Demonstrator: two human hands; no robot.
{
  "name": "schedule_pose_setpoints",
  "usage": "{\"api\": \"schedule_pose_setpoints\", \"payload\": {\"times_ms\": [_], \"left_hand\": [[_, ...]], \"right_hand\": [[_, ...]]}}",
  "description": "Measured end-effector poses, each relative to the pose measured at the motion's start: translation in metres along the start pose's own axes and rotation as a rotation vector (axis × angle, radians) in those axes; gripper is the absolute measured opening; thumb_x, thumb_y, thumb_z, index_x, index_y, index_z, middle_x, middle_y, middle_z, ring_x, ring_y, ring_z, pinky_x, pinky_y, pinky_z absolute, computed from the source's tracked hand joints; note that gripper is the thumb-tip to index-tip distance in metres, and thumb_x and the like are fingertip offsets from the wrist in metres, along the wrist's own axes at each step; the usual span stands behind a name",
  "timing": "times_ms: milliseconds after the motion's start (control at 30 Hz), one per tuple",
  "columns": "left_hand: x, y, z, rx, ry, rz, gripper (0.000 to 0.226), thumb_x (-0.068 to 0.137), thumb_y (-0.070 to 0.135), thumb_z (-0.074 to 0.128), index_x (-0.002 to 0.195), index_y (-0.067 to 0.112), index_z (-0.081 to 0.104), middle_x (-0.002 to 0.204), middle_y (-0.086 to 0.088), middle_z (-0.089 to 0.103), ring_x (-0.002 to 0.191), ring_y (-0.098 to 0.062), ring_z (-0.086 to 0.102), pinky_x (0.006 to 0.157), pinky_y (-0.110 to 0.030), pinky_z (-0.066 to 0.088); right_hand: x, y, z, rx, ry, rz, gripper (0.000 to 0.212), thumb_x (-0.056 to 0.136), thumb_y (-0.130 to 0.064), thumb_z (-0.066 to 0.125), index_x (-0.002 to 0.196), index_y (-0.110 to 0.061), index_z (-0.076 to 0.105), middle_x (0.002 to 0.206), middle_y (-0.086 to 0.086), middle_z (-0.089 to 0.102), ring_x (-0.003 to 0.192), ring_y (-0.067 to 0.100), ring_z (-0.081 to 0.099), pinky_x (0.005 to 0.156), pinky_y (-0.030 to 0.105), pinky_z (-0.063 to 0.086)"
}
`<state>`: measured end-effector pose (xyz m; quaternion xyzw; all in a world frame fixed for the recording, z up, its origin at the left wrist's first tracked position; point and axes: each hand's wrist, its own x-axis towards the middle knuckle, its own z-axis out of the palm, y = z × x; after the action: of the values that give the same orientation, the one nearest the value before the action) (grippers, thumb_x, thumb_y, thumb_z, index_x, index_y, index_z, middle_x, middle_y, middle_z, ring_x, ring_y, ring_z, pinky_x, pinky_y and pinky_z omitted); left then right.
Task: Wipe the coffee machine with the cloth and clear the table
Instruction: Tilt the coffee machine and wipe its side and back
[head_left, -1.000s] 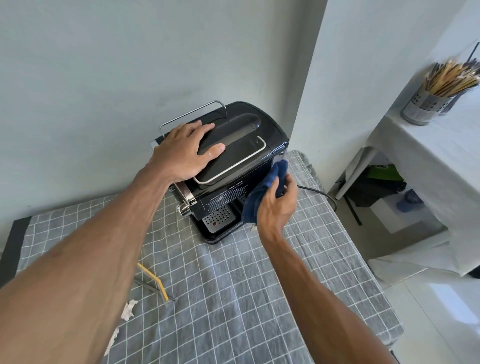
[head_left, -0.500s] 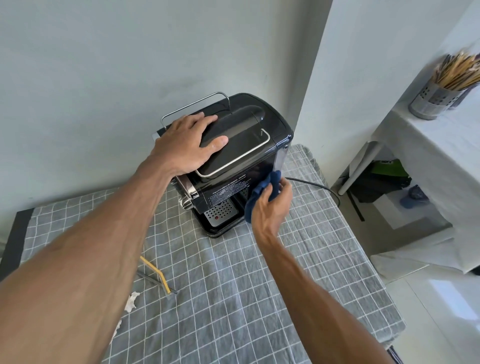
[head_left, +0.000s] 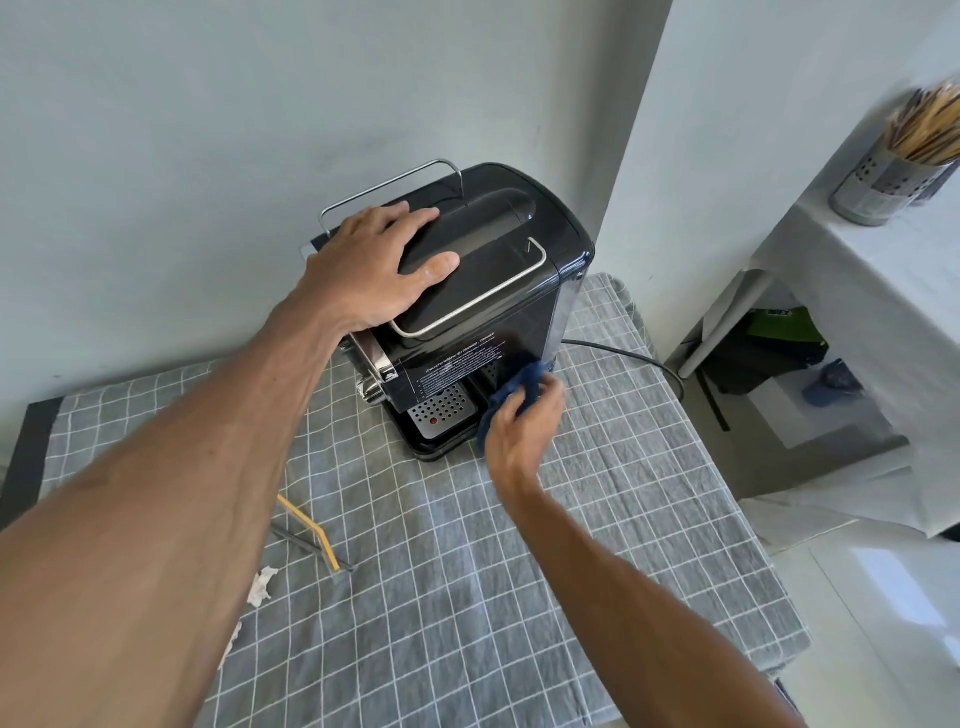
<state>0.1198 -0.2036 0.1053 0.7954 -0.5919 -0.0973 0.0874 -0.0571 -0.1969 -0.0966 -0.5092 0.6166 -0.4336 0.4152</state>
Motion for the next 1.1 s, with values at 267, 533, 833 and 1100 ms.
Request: {"api": "schedule_pose_setpoints", "payload": {"times_ms": [267, 533, 833, 1100], "left_hand": [[0.001, -0.002, 0.001, -0.009, 0.006, -0.005, 0.071, 0.094, 0.078, 0.035, 0.158, 0.048, 0.025, 0.168, 0.011, 0.023, 0.154, -0.018, 0.019, 0.113, -0.059, 0.030], [0.000, -0.001, 0.001, -0.020, 0.013, -0.004, 0.070, 0.095, 0.077, 0.037, 0.158, 0.047, 0.027, 0.167, 0.011, 0.025, 0.154, -0.019, 0.020, 0.113, -0.058, 0.030], [-0.001, 0.000, 0.001, -0.022, 0.018, -0.009, 0.070, 0.095, 0.077, 0.038, 0.157, 0.047, 0.029, 0.167, 0.011, 0.025, 0.154, -0.019, 0.020, 0.114, -0.056, 0.029], [0.001, -0.002, 0.002, -0.037, 0.022, 0.005, 0.071, 0.093, 0.079, 0.038, 0.156, 0.047, 0.031, 0.166, 0.009, 0.028, 0.153, -0.020, 0.023, 0.113, -0.056, 0.031]], "right_hand": [[0.027, 0.022, -0.003, -0.002, 0.045, 0.178, 0.021, 0.102, 0.003, 0.043, 0.109, -0.015, 0.050, 0.108, 0.012, 0.065, 0.084, 0.015, 0.061, 0.078, 0.021, 0.057], [-0.005, 0.037, -0.008, -0.060, -0.274, -0.036, 0.015, 0.103, 0.003, 0.039, 0.113, -0.006, 0.044, 0.104, 0.014, 0.062, 0.083, 0.016, 0.063, 0.071, 0.013, 0.051], [-0.032, 0.048, 0.014, -0.133, -0.241, -0.102, 0.022, 0.103, -0.014, 0.048, 0.125, -0.012, 0.049, 0.119, 0.004, 0.050, 0.100, 0.020, 0.057, 0.093, 0.032, 0.052], [-0.043, 0.056, 0.013, -0.492, -0.601, -0.704, 0.031, 0.100, -0.023, 0.064, 0.128, -0.011, 0.067, 0.118, 0.010, 0.058, 0.100, 0.024, 0.059, 0.089, 0.033, 0.054]]}}
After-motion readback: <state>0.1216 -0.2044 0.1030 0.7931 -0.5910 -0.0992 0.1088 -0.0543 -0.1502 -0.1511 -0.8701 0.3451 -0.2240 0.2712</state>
